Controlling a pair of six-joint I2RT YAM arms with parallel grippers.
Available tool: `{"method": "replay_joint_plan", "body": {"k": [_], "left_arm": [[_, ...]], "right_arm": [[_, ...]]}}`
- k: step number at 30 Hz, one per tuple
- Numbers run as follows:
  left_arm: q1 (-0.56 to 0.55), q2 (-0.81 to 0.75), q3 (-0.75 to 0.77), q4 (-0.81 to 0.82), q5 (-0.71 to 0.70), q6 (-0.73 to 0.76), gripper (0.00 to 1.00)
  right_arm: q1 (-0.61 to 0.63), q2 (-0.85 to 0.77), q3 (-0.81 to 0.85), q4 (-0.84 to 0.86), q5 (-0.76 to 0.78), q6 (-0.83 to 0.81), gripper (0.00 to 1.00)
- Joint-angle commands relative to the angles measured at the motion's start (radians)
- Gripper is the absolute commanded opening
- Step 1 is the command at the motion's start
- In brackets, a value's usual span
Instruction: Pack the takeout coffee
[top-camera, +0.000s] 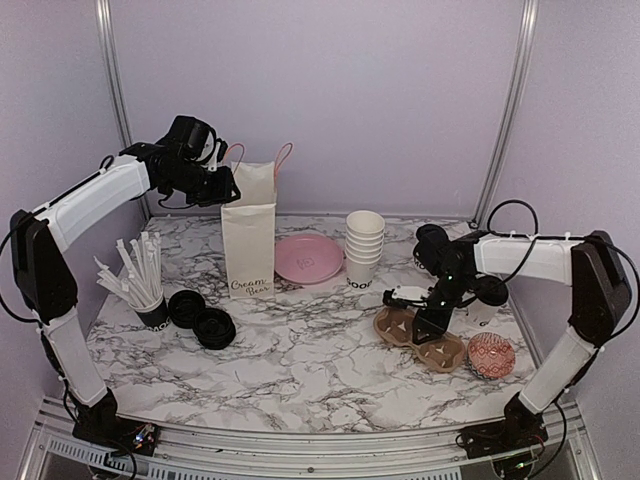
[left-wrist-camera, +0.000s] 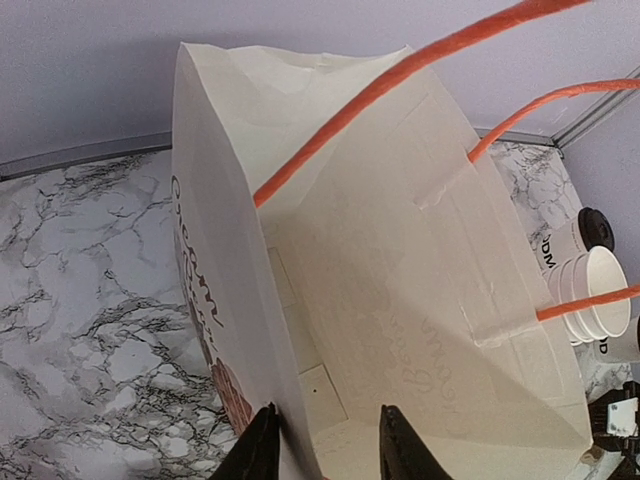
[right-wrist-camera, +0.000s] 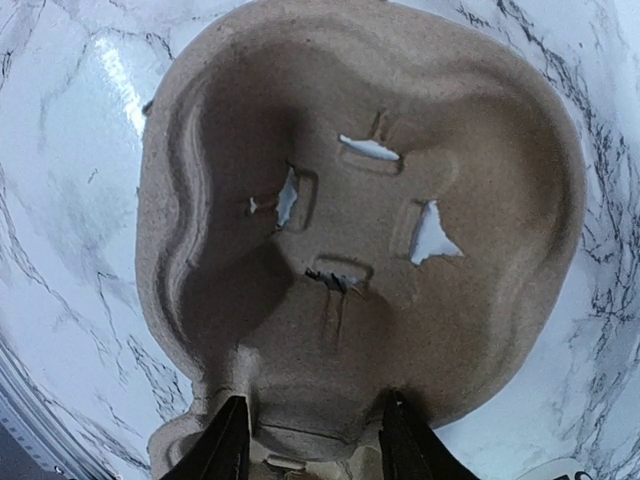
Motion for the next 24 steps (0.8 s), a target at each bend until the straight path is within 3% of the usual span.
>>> {"method": "replay_joint_plan", "body": {"k": [1, 13, 20, 24], "left_arm": [[0.006, 0.014, 0.004, -0.034, -0.008, 0.005, 0.35], [0.007, 0.011, 0.006, -0.035, -0.010, 0.004, 0.35], [0.008, -0.002, 0.008, -0.036, -0.024, 0.000, 0.34], [0.010, -0.010, 0.012, -0.035, -0.019, 0.002, 0.26]], "right_arm": [[0.015, 0.006, 0.009, 0.011, -0.007, 0.010, 0.43], [0.018, -0.009, 0.018, 0.011, 0.010, -0.001, 0.26], [0.017, -0.070, 0.027, -0.013, -0.012, -0.007, 0.21], [0.017, -0.113, 0.031, -0.026, -0.039, -0.015, 0.20]]}}
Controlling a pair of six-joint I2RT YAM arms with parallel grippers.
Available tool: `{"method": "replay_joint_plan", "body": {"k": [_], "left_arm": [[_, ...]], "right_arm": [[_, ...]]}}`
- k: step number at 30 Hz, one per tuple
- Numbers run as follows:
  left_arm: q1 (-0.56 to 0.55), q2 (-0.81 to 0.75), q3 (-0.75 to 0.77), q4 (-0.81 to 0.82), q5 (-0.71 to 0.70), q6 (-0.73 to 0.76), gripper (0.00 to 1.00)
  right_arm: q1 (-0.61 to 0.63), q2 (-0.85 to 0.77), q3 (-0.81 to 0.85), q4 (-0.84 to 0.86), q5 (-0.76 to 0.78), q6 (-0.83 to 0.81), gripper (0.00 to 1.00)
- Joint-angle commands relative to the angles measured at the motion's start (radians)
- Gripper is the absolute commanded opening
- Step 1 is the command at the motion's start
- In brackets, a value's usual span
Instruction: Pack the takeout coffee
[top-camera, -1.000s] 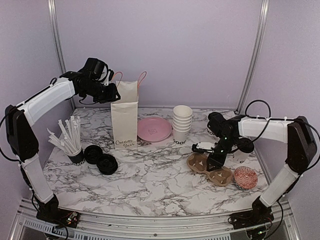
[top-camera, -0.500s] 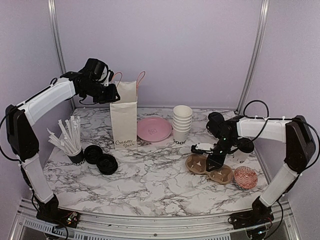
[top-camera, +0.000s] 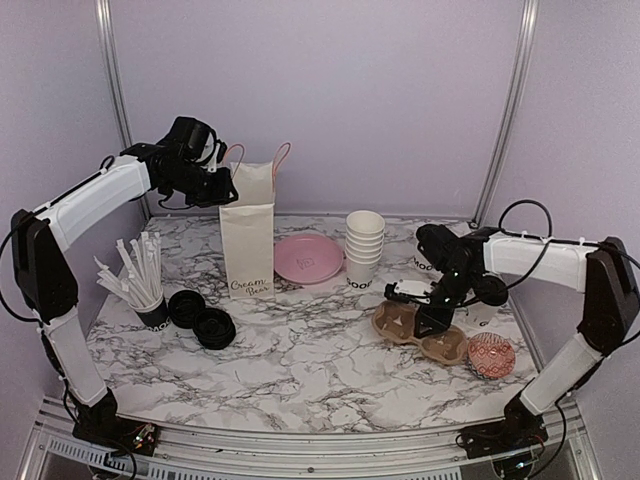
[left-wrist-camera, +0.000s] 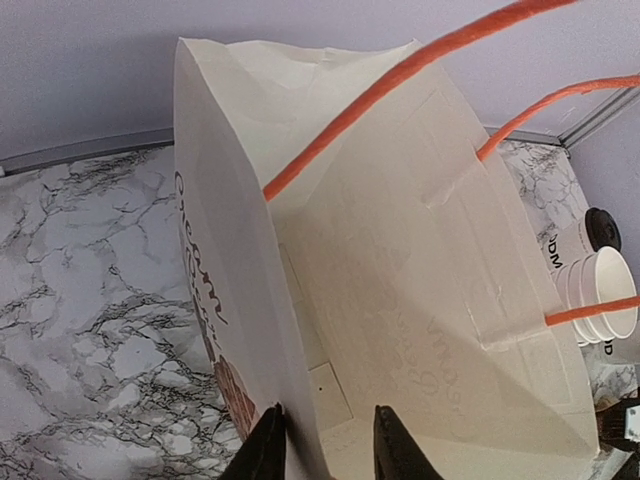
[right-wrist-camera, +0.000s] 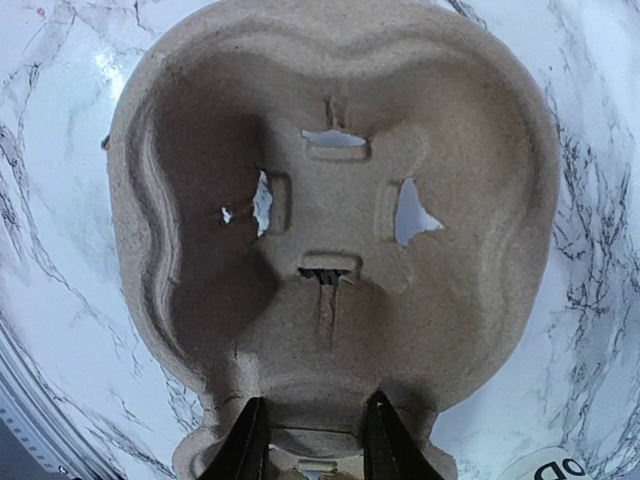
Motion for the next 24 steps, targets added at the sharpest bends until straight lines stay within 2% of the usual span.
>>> {"method": "replay_joint_plan", "body": {"k": [1, 8, 13, 17, 24], "left_arm": [[0.009, -0.017, 0.013, -0.027, -0.005, 0.006, 0.23], [0.007, -0.012, 0.038, -0.026, 0.018, 0.004, 0.08], [0.003, -0.031, 0.092, -0.025, 0.060, 0.000, 0.00], [-0.006, -0.084, 0.139, -0.026, 0.053, 0.012, 0.00], [-0.007, -0.189, 0.158, -0.041, 0.113, 0.016, 0.00]], "right_arm": [[0.010, -0.070, 0.031, -0.019, -0.042, -0.013, 0.19], [-0.011, -0.126, 0.071, -0.034, -0.102, -0.009, 0.17], [-0.091, -0.151, 0.175, -0.069, -0.231, -0.003, 0.17], [-0.146, -0.182, 0.283, -0.090, -0.348, -0.012, 0.17], [-0.148, -0.226, 0.468, -0.073, -0.477, -0.026, 0.17]]}}
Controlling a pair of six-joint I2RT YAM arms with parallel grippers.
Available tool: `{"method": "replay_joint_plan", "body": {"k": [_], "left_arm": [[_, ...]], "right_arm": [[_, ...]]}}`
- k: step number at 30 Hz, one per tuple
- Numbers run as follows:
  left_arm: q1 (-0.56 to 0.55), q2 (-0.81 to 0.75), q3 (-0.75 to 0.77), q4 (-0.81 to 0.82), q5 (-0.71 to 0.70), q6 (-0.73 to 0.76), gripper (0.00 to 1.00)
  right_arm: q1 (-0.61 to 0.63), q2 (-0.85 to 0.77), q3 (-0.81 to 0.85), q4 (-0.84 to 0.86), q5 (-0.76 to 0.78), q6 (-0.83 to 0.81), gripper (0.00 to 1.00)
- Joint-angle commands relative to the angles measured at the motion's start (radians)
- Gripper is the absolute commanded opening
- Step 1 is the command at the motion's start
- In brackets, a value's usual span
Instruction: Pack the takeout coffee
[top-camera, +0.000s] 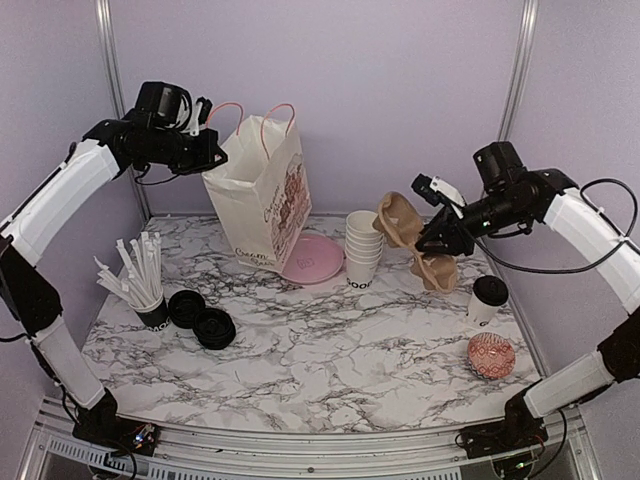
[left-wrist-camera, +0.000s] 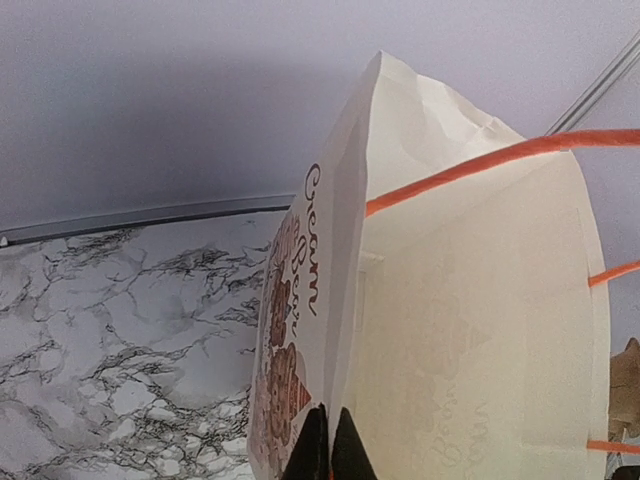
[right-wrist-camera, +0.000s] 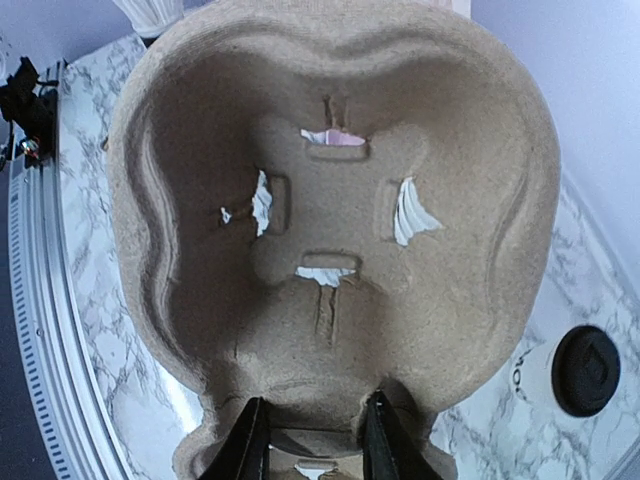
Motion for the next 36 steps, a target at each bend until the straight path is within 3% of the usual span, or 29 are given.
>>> {"method": "replay_joint_plan", "body": {"k": [1, 7, 12, 23, 36], "left_arm": [[-0.005, -0.108, 0.036, -0.023, 0.084, 0.016, 0.00], [-0.028, -0.188, 0.001, -0.061, 0.227, 0.049, 0.00], [-0.046, -0.224, -0.061, -0.116, 0.362, 0.078, 0.00], [-0.204, -0.124, -0.086, -0.288, 0.485, 0.211, 0.00], [-0.338, 0.109, 0.038, -0.389, 0.556, 0.343, 0.00]], "right_arm": [[0.000, -0.031, 0.137, 0.009, -0.146, -0.013, 0.17], [0.000, -0.033, 0.314, 0.077, -0.158, 0.026, 0.15], [0.000, -0.067, 0.390, 0.260, -0.157, 0.078, 0.15], [0.021, 0.074, 0.575, 0.469, -0.499, 0.290, 0.19], [0.258, 0.108, 0.505, 0.245, -0.555, 0.067, 0.20]]}}
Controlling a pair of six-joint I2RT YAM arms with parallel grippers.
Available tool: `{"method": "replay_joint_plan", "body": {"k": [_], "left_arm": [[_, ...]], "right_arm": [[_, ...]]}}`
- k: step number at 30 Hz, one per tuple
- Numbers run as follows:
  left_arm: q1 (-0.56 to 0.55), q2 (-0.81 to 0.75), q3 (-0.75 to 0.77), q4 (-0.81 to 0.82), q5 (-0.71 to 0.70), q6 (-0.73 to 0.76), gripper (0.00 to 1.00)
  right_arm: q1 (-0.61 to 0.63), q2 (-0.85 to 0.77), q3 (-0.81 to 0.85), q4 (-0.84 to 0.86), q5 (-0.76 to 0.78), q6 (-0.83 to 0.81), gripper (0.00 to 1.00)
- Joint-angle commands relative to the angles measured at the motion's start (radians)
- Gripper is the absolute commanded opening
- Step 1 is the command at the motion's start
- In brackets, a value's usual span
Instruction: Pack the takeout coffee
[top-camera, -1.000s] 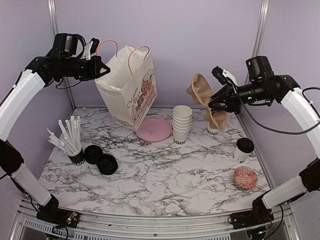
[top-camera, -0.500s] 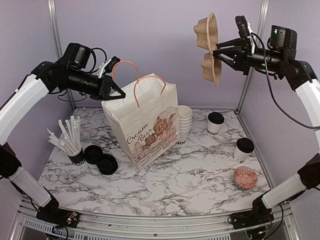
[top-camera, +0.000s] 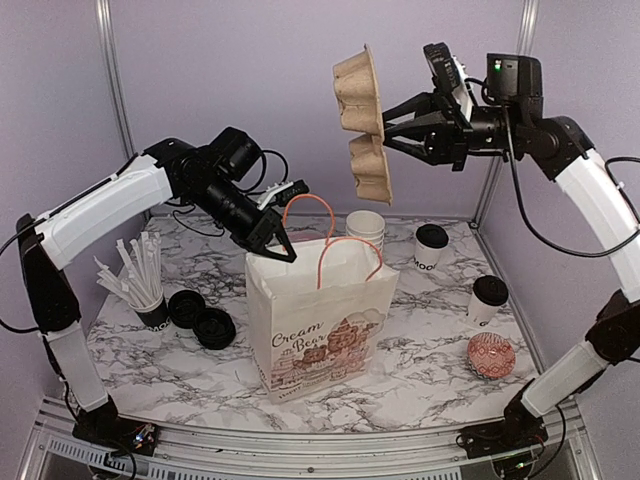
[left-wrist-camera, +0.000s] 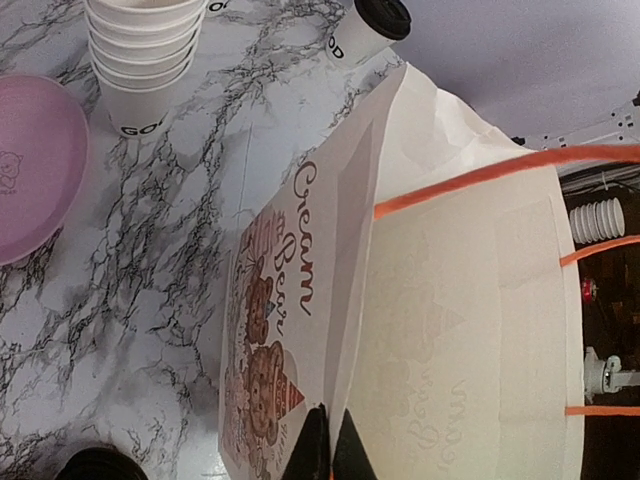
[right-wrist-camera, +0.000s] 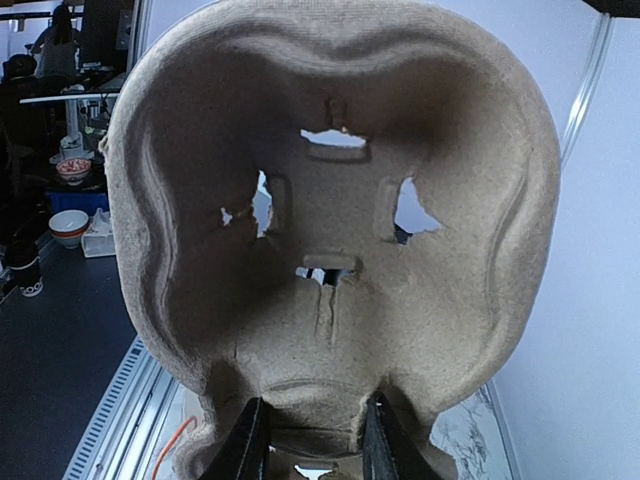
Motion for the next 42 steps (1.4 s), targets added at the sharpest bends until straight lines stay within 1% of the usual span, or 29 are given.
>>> {"method": "replay_joint_plan", "body": {"k": [1, 6, 11, 12, 13, 20, 21, 26, 27, 29, 31, 33, 36, 39, 42], "left_arm": [[-0.043, 0.053, 0.086, -0.048, 0.062, 0.073, 0.00], [-0.068, 0.119, 0.145, -0.058, 0.084, 0.100, 0.00], [-0.077, 0.170, 0.198, -0.057, 0.084, 0.120, 0.00], [-0.077, 0.178, 0.209, -0.058, 0.084, 0.121, 0.02], [-0.076, 0.185, 0.221, -0.058, 0.079, 0.121, 0.05], [-0.083, 0.189, 0.251, -0.058, 0.033, 0.130, 0.41], [-0.083, 0.185, 0.251, -0.058, 0.019, 0.131, 0.45], [-0.082, 0.137, 0.256, -0.048, -0.072, 0.119, 0.53], [-0.082, 0.120, 0.258, -0.045, -0.092, 0.117, 0.56], [-0.079, 0.082, 0.258, -0.034, -0.137, 0.110, 0.60], [-0.067, 0.042, 0.251, -0.007, -0.192, 0.054, 0.64], [-0.039, 0.014, 0.258, 0.019, -0.209, -0.030, 0.65], [-0.007, -0.046, 0.229, 0.075, -0.223, -0.096, 0.66], [0.025, -0.102, 0.195, 0.122, -0.241, -0.125, 0.67], [0.065, -0.158, 0.118, 0.188, -0.265, -0.136, 0.67]], "right_arm": [[0.057, -0.015, -0.048, -0.128, -0.039, -0.121, 0.20], [0.128, -0.036, -0.124, -0.227, -0.011, -0.234, 0.20], [0.158, -0.036, -0.149, -0.285, -0.003, -0.275, 0.20], [0.164, -0.035, -0.153, -0.295, -0.003, -0.281, 0.20], [0.169, -0.033, -0.156, -0.303, 0.001, -0.284, 0.20], [0.187, -0.002, -0.202, -0.352, 0.049, -0.329, 0.20], [0.188, 0.005, -0.206, -0.357, 0.053, -0.331, 0.20], [0.187, 0.026, -0.211, -0.345, 0.073, -0.318, 0.20], [0.188, 0.029, -0.212, -0.338, 0.077, -0.311, 0.20], [0.188, 0.039, -0.210, -0.327, 0.087, -0.303, 0.20], [0.189, 0.050, -0.207, -0.326, 0.087, -0.304, 0.20], [0.192, 0.061, -0.208, -0.328, 0.093, -0.308, 0.20], [0.196, 0.074, -0.213, -0.335, 0.110, -0.320, 0.20], [0.201, 0.084, -0.231, -0.341, 0.149, -0.333, 0.20], [0.215, 0.098, -0.238, -0.340, 0.219, -0.329, 0.20]]}}
